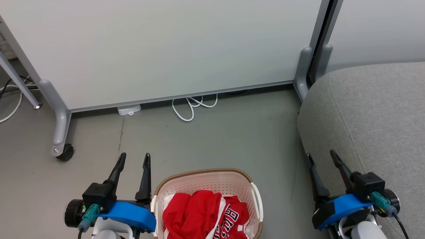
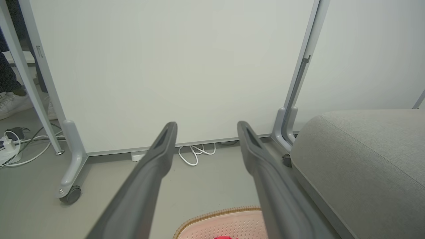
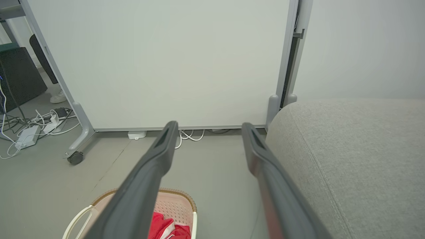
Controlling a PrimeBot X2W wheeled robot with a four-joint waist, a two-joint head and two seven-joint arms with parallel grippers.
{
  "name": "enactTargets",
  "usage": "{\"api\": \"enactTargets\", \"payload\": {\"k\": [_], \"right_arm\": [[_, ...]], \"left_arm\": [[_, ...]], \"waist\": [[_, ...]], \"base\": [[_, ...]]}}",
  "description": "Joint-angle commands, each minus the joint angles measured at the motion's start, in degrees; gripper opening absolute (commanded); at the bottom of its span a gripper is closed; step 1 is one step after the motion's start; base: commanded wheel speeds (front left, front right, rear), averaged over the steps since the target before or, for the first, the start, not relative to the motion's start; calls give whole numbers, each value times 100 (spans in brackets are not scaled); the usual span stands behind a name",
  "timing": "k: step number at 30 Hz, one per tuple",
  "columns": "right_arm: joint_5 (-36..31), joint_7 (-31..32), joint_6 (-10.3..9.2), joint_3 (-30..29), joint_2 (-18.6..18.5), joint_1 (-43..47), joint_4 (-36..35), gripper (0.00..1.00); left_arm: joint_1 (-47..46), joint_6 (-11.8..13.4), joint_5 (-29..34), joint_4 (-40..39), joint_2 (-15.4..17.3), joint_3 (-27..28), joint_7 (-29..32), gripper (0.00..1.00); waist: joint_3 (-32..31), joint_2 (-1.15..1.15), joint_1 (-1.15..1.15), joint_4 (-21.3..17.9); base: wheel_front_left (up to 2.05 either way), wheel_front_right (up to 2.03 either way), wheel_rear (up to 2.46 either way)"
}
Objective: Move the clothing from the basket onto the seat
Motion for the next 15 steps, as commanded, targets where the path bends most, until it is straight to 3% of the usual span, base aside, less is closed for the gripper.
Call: {"api": "enactTargets", "payload": {"k": [1, 15], "right_arm": [[-7, -26, 2, 7, -34, -42, 21, 100], [91, -19, 2, 139, -33, -161, 35, 100]], "left_arm": [[-88, -16, 1, 14, 37, 4, -32, 100], [-78, -16, -43, 124, 48, -31, -31, 100]], "waist": [[4, 0, 0, 0], [197, 0, 0, -103]], "base": [[0, 0, 0], [0, 0, 0]]}}
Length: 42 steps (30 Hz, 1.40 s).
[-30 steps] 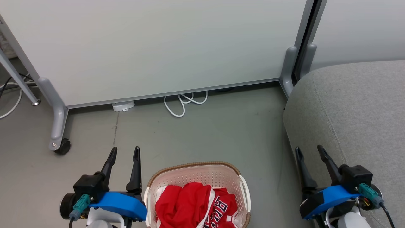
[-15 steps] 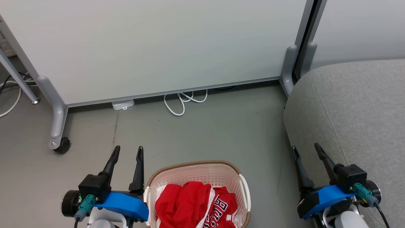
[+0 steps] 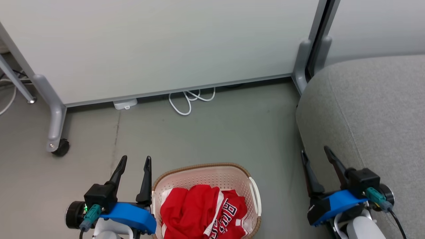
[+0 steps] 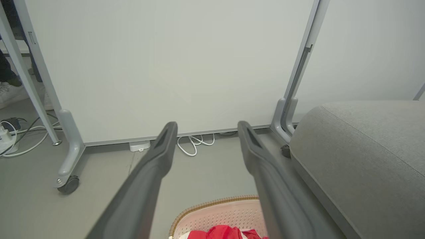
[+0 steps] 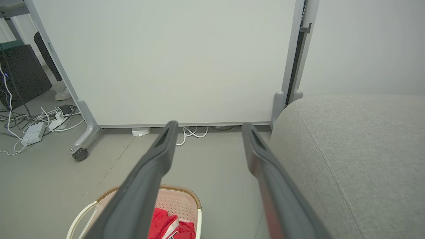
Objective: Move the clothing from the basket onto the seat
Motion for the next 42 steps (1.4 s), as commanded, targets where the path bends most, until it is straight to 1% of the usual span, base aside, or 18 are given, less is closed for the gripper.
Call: {"api": "enactTargets", "payload": {"k": [1, 5, 8, 11, 17, 22, 25, 32, 36, 42], "right_arm": [[21, -4, 2, 59, -32, -153, -51, 100], [38, 12, 2, 201, -30, -360, -157, 100], [78, 11, 2, 361, -28, -600, -262, 100], [137, -8, 2, 480, -26, -819, -357, 100], [252, -47, 2, 701, -19, -1266, -500, 100], [431, -72, 2, 784, -19, -1565, -609, 100], [601, -77, 2, 868, -17, -1730, -689, 100], [956, -78, 2, 1018, -15, -1911, -974, 100], [1125, -79, 2, 1116, -17, -1926, -1057, 100], [1371, -79, 2, 1295, -18, -1954, -1121, 100]], "left_arm": [[-127, -16, -8, 45, 52, -14, -30, 100], [-344, -16, -29, 220, 142, -124, -30, 100], [-598, -17, -92, 407, 262, -152, -29, 100], [-910, -17, -197, 752, 345, -224, -30, 100], [-1732, -14, -541, 1527, 590, -597, 181, 100], [-2366, -14, -617, 2074, 702, -701, 173, 100], [-2637, -13, -618, 2344, 858, -785, 182, 100], [-3109, -14, -762, 2876, 997, -929, 325, 100], [-3311, -13, -863, 3123, 1071, -1033, 548, 100], [-3529, 47, -961, 3502, 1147, -979, 916, 100]], "waist": [[182, 0, 0, -116], [634, 0, 0, -379], [1094, 0, 0, -653], [1585, 0, 0, -902], [2563, 0, 0, -1285], [3245, 0, 0, -1519], [3636, 0, 0, -1682], [4316, 0, 0, -1941], [4558, 0, 0, -2073], [4811, 0, 0, -2262]], "base": [[0, 0, 0], [0, 0, 0], [0, 0, 0], [0, 0, 0], [0, 0, 0], [0, 0, 0], [0, 0, 0], [0, 0, 0], [0, 0, 0], [0, 0, 0]]}}
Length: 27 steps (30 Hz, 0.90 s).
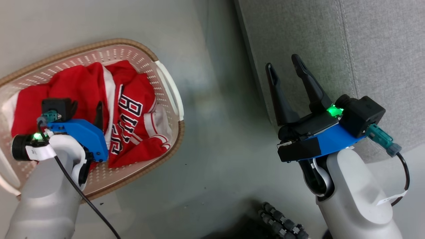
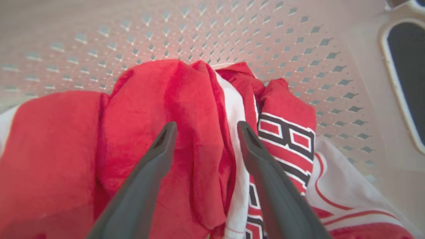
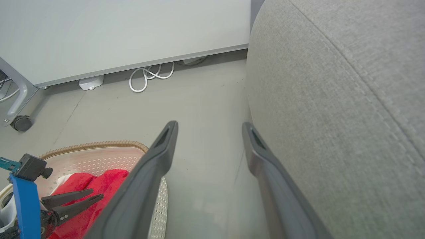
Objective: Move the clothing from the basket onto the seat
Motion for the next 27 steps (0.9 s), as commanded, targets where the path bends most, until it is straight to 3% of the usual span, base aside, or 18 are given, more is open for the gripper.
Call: {"api": "enactTargets", "payload": {"k": [1, 10, 20, 22, 27], "right_arm": [[85, -22, 1, 47, 1, -96, -42, 100], [291, -23, 1, 129, 1, 29, -112, 100], [395, -23, 1, 179, 1, 139, -137, 100], [416, -23, 1, 185, 1, 122, -122, 100], [427, -23, 1, 193, 1, 83, -105, 100]], "left_arm": [[-158, 59, -20, 80, 59, 13, 109, 100], [-428, 418, -95, 423, 141, 48, 725, 100], [-707, 609, -228, 584, 139, 76, 1291, 98], [-712, 607, -227, 568, 150, 52, 1311, 4], [-678, 581, -283, 535, 174, 41, 1353, 0]], "waist": [[176, 0, -1, -167], [354, 0, -1, -283], [394, 0, -1, -299], [391, 0, -1, -302], [383, 0, -1, -306]], "base": [[0, 0, 0], [0, 0, 0], [0, 0, 0], [0, 0, 0], [0, 0, 0]]}}
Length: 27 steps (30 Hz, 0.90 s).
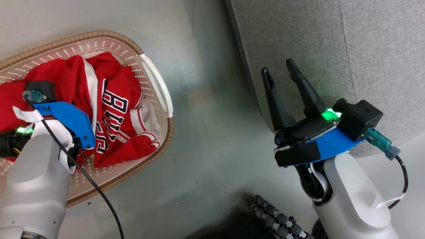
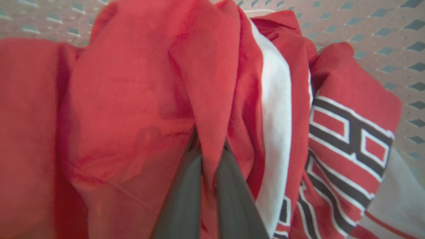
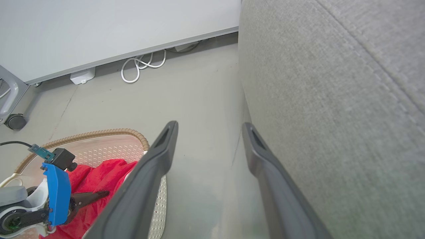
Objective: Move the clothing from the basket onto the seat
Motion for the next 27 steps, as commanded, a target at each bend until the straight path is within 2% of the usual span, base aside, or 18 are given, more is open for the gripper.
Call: {"api": "enactTargets", "payload": {"k": [1, 14, 19, 27], "right_arm": [[27, -23, 1, 10, 2, -30, 0, 100], [68, -23, 1, 185, 1, -202, 40, 100], [-142, -23, 1, 97, 0, -216, 174, 100], [-607, -22, 1, -57, -5, -6, 528, 100]], "left_arm": [[-57, -7, -36, -39, 62, -5, -1, 0], [122, -71, -158, -152, 125, 6, -220, 0], [268, -151, -219, -146, -125, -76, -343, 0], [556, -468, -317, -39, -584, -298, -603, 0]], "waist": [[-2, 0, 0, -1], [-217, 0, 0, -94], [-785, 0, 0, 138], [-1943, 0, 0, 561]], "base": [[0, 0, 0], [0, 0, 0], [0, 0, 0], [0, 0, 0]]}}
